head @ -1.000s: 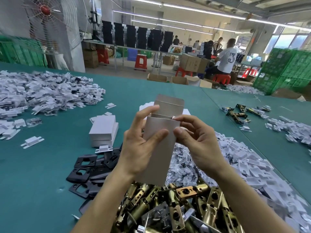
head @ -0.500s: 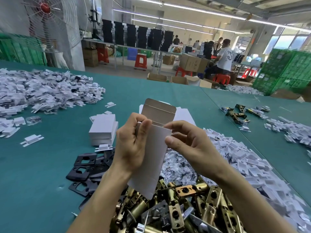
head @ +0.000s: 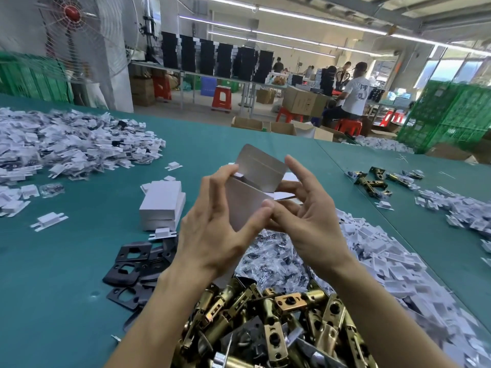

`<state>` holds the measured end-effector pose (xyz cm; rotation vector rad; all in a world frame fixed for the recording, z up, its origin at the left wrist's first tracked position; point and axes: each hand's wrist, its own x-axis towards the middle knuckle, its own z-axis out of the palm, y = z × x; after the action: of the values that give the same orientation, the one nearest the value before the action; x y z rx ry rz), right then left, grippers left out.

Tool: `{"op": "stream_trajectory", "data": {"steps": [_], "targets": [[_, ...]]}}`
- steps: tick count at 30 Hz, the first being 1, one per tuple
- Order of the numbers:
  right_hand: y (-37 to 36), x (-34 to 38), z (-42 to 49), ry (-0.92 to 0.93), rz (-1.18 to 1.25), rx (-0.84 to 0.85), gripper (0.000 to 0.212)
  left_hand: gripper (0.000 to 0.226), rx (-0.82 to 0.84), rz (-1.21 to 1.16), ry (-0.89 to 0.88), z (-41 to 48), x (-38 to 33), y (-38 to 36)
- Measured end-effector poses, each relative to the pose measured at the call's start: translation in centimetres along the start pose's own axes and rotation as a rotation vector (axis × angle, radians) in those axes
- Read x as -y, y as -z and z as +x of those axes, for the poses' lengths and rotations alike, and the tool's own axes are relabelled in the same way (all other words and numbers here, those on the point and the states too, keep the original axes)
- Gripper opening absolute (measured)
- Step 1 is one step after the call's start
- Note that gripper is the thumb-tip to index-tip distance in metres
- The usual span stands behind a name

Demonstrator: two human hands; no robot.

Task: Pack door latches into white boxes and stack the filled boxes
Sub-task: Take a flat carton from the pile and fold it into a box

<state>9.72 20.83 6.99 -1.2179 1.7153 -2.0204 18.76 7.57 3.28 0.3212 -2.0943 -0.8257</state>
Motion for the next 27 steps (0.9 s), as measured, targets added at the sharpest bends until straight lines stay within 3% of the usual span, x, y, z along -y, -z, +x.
{"op": "stream_trajectory", "data": {"steps": [4, 9, 11, 14, 16, 23, 27], "targets": [[0.5, -0.1, -0.2, -0.075, 0.039, -0.025, 0.056, 0.104, 0.126, 0.161, -0.076, 0.0, -0.1, -0.1], [0.5, -0.1, -0.4, -0.134, -0.009, 0.052, 0.032, 0.087, 0.157, 0.071, -0.058, -0.1, 0.3, -0.5], [0.1, 0.1, -0.2, -0.134, 0.018, 0.017, 0.017, 0.088, 0.165, 0.058, -0.079, -0.1, 0.1, -0.4], [-0.1, 0.3, -0.1, -0.103, 0.011, -0.010, 0.018, 0.093, 0.163, 0.071, -0.101, -0.1, 0.0, -0.5], [-0.2, 0.3, -0.2, -0.087, -0.044, 0.026, 0.007, 0.091, 0.142, 0.049, -0.104, 0.0, -0.1, -0.5], [-0.3, 1.1, -0.5, -0.024, -0.179, -0.093, 0.019, 0.090, 0.086, -0.006, -0.107, 0.1, -0.4, -0.5], [-0.4, 2.1, -0.7, -0.005, -0.295, -0.053, 0.027, 0.089, 0.075, -0.016, -0.143, 0.4, -0.5, -0.1]]}}
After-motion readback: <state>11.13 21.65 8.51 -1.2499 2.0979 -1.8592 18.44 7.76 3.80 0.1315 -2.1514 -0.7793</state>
